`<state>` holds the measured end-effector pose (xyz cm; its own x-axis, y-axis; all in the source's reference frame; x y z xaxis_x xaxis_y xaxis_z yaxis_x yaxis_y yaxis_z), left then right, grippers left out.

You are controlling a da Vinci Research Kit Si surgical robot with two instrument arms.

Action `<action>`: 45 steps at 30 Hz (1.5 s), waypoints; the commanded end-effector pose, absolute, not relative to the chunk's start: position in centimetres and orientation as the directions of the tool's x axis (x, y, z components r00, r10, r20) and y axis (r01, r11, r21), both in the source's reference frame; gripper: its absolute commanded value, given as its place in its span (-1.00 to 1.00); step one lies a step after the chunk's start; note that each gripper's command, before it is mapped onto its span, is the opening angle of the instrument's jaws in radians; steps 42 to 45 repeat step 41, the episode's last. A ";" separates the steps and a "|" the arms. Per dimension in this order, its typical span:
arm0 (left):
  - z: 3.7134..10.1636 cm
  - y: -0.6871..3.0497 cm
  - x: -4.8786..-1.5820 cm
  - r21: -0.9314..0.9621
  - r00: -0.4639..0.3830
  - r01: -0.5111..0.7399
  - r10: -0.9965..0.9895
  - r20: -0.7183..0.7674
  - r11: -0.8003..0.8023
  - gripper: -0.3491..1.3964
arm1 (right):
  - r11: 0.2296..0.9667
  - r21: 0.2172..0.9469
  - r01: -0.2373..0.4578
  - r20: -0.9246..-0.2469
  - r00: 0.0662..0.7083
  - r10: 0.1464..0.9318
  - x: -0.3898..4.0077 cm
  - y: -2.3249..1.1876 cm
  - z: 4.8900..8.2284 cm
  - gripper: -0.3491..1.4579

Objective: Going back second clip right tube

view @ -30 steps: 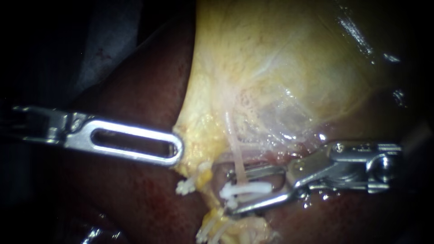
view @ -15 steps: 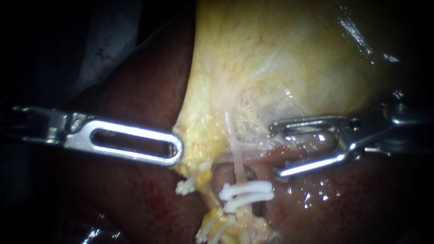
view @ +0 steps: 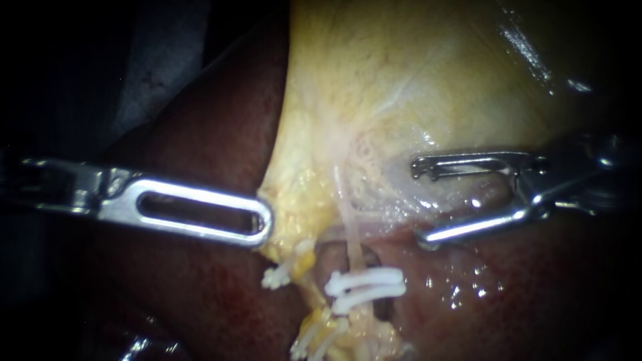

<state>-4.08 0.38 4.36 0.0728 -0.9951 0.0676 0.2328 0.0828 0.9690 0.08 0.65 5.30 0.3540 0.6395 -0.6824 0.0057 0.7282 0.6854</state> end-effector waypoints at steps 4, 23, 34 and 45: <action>4.45 0.35 -4.13 0.968 0.073 0.235 -0.995 0.072 0.088 -1.00 | 0.728 0.685 0.005 -0.682 0.354 0.640 0.08 0.65 5.30 0.05; 4.94 0.12 -4.72 0.967 0.111 0.226 -0.990 0.090 0.114 -1.00 | 0.728 0.685 0.004 -0.682 0.354 0.640 0.08 0.63 5.29 0.05; 4.95 0.13 -4.72 0.965 0.118 0.235 -0.989 0.088 0.114 -1.00 | 0.729 0.685 0.004 -0.682 0.354 0.640 0.08 0.62 5.29 0.05; 4.95 0.13 -4.72 0.966 0.121 0.233 -0.989 0.088 0.114 -1.00 | 0.729 0.685 0.004 -0.682 0.354 0.640 0.08 0.62 5.29 0.05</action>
